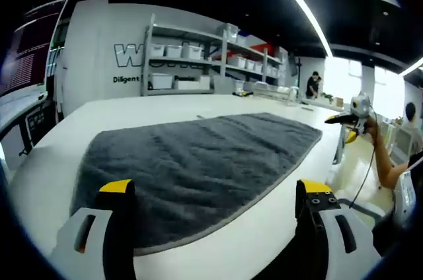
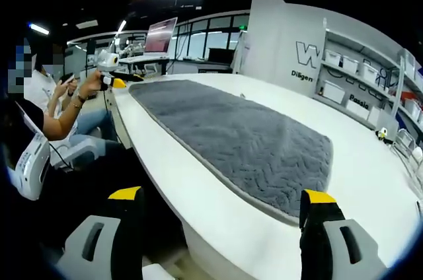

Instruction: Open the folded towel by lifting each exposed corner and separating the folded layers until the towel lies flat within the target outline without major curled edges

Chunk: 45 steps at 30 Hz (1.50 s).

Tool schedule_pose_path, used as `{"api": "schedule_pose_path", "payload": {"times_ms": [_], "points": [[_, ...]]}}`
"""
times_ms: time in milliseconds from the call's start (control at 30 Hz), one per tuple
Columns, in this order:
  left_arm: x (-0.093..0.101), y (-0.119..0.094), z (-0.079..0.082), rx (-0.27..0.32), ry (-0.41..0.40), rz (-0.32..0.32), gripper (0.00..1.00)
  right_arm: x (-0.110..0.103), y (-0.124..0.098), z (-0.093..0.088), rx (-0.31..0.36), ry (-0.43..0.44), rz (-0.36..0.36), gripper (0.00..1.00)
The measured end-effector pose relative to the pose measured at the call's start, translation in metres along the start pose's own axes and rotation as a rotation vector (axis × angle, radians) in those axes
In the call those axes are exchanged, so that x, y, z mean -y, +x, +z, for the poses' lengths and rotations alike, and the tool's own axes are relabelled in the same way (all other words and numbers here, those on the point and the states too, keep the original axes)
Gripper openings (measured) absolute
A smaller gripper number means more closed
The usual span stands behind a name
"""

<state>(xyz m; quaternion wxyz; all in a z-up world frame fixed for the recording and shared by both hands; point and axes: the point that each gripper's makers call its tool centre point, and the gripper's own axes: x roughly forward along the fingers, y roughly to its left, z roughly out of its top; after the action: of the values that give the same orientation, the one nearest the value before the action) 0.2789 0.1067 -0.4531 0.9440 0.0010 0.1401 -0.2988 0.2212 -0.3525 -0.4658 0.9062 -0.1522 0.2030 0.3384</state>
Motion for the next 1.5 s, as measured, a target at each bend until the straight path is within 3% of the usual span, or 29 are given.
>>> {"api": "schedule_pose_path", "payload": {"times_ms": [267, 533, 1500], "points": [[-0.016, -0.032, -0.017, 0.000, -0.023, 0.043, 0.99, -0.008, 0.005, 0.005, -0.001, -0.013, 0.007, 0.99], [-0.035, -0.053, -0.017, 0.043, -0.055, 0.103, 0.99, -0.009, 0.005, 0.014, 0.016, -0.015, 0.004, 0.99], [-0.036, -0.053, -0.019, 0.028, -0.053, 0.098, 0.99, 0.010, 0.005, 0.022, 0.098, 0.116, -0.042, 0.99]]}}
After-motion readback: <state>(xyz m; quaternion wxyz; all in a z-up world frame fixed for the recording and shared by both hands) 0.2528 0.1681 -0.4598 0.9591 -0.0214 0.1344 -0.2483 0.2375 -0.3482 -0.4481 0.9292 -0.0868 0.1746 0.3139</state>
